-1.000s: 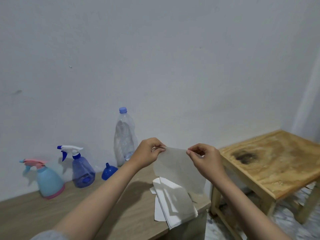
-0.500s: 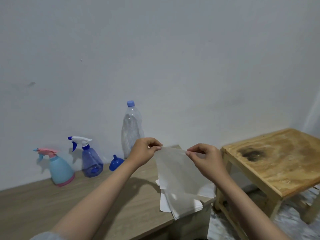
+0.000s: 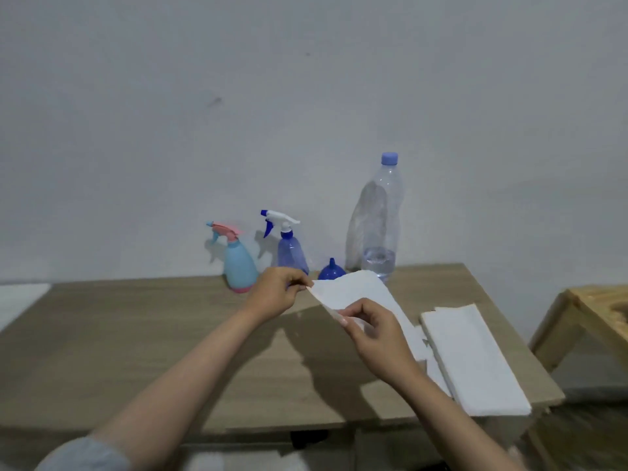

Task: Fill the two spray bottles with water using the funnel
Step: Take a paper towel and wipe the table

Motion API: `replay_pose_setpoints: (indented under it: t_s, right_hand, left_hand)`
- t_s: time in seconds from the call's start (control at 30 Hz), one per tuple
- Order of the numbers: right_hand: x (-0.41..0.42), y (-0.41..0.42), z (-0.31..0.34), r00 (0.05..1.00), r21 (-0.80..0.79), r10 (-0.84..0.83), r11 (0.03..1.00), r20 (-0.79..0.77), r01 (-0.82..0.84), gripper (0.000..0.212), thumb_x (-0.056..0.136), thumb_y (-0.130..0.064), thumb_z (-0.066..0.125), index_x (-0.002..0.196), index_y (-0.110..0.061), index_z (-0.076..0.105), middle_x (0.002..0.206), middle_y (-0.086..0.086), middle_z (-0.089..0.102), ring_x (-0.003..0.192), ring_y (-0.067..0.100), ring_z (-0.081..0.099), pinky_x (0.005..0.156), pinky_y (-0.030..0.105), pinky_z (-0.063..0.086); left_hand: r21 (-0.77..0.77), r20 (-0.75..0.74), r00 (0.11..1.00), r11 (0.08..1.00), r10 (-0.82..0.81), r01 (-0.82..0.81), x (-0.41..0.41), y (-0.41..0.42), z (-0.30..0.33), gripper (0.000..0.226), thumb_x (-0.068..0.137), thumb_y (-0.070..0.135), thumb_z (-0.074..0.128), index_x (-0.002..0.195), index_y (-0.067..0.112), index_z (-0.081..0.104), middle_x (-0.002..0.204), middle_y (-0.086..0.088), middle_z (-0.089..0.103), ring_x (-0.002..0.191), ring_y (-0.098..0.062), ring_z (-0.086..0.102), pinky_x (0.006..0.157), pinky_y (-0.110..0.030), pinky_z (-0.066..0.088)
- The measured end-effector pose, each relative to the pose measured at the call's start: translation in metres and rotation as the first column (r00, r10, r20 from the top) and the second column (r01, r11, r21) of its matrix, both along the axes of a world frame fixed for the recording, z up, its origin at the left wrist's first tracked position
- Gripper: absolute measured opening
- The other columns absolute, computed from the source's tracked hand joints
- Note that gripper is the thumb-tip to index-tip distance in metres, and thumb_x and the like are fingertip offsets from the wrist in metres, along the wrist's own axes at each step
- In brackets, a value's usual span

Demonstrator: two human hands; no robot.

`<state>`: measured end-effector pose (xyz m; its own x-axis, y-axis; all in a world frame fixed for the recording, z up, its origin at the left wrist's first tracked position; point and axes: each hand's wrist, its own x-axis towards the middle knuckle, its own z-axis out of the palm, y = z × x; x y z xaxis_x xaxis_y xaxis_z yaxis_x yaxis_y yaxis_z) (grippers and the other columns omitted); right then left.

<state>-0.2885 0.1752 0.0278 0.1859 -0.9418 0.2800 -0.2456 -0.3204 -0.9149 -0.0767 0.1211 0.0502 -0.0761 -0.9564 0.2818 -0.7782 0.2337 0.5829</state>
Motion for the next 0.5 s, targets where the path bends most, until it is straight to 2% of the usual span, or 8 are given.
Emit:
replay_pose_setpoints:
  t_s: [0.1,0.23,0.33,0.5]
  right_hand:
    - [0.069,0.001,-0.011,0.998,0.005,0.047,0.999,-0.032,-0.047,0.012,0.087,-0.009,0.063,0.080,-0.018,0.065,0.077,-0.017,0.066,0.081,-0.001,0.061,0.070,0.007,0.042]
    - [0.168,0.006,-0.018,0.992,0.018,0.120,0.993,-0.044,-0.119,0.009,0.088,-0.007,0.061,0.083,-0.014,0.064,0.079,-0.012,0.065,0.082,0.000,0.059,0.072,0.007,0.042]
    - [0.237,0.012,-0.026,0.985,0.037,0.165,0.986,-0.048,-0.164,0.010,0.089,-0.007,0.060,0.083,-0.014,0.064,0.080,-0.010,0.065,0.082,0.002,0.059,0.070,0.008,0.041]
    - [0.343,0.036,-0.047,0.962,0.146,0.258,0.959,-0.087,-0.244,0.018,0.091,-0.014,0.057,0.080,-0.028,0.060,0.081,-0.014,0.064,0.086,-0.002,0.058,0.072,0.009,0.043]
  left_hand:
    - [-0.006,0.056,0.998,1.000,0.030,-0.030,0.074,0.012,-0.005,0.015,0.083,-0.001,0.066,0.089,0.008,0.077,0.090,-0.003,0.075,0.086,-0.015,0.068,0.084,-0.024,0.051]
    - [0.010,0.094,0.989,0.993,0.117,-0.119,0.176,0.031,-0.009,0.015,0.084,0.002,0.065,0.091,0.011,0.076,0.093,-0.003,0.075,0.089,-0.018,0.068,0.083,-0.033,0.053]
    - [0.025,0.080,0.981,0.983,0.177,-0.180,0.250,0.043,-0.021,0.017,0.083,0.001,0.064,0.091,0.012,0.076,0.094,-0.002,0.075,0.090,-0.019,0.070,0.083,-0.037,0.054]
    - [0.092,0.154,0.960,0.964,0.233,-0.249,0.355,0.070,-0.048,0.020,0.085,0.008,0.059,0.093,0.014,0.077,0.098,0.001,0.075,0.093,-0.016,0.069,0.083,-0.028,0.051]
